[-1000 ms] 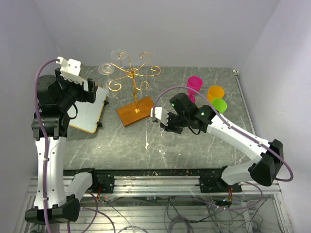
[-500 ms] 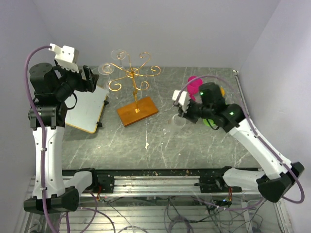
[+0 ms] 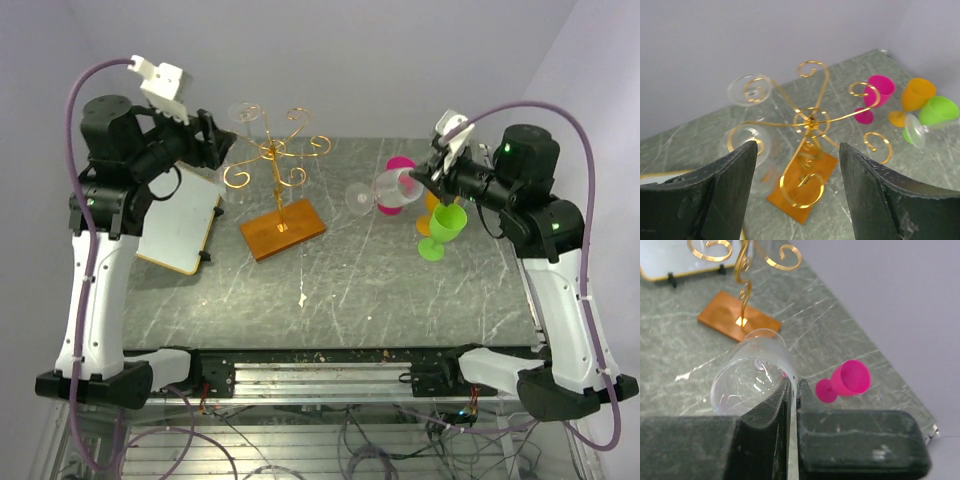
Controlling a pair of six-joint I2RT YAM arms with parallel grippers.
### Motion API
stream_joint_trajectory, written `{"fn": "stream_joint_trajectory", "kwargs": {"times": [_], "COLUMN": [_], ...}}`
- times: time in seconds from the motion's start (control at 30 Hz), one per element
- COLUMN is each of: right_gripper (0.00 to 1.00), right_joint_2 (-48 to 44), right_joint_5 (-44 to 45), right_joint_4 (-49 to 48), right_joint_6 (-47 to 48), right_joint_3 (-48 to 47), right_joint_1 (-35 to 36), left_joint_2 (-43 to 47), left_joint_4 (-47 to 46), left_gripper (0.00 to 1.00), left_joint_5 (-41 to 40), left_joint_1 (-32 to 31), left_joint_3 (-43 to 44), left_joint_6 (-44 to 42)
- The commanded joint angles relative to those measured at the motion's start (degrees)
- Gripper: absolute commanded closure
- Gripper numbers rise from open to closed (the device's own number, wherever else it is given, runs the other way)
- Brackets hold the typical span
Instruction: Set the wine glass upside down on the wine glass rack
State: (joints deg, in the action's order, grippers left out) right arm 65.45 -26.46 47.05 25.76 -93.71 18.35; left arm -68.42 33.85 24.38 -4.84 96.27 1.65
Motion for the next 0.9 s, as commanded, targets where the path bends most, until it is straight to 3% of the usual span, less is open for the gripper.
{"fn": "stream_joint_trajectory", "kwargs": {"times": [0.0, 0.17, 0.37, 0.53, 0.87], "right_gripper": [1.00, 1.00, 1.00, 1.00, 1.00], "right_joint_2": [3.2, 6.5, 9.8, 11.2, 11.5], "right_joint_5": [4.1, 11.0, 14.4, 13.5, 6.9], "right_joint_4": [-2.3, -4.0, -6.2, -9.3, -19.5], "right_joint_6": [-5.4, -7.1, -10.8, -14.2, -19.7], "right_joint_3": [-8.0, -15.4, -20.9, -22.1, -17.5], "right_joint_1": [-0.8, -0.9, -1.1, -1.2, -1.2], "left_joint_2": [-4.6, -8.6, -8.7, -12.5, -11.5], "left_joint_4": [2.5, 1.4, -5.8, -4.1, -10.6], "left_gripper": [0.23, 0.21, 0.22, 0.22, 0.22], "left_joint_5": [-2.1, 1.9, 3.0, 1.9, 7.4], "left_joint_1": [-6.0, -9.3, -11.4, -13.6, -15.0], "left_joint_3": [4.4, 8.8, 6.6, 12.1, 6.6], "left_joint_6": [-0.1, 4.4, 10.9, 12.8, 20.5]}}
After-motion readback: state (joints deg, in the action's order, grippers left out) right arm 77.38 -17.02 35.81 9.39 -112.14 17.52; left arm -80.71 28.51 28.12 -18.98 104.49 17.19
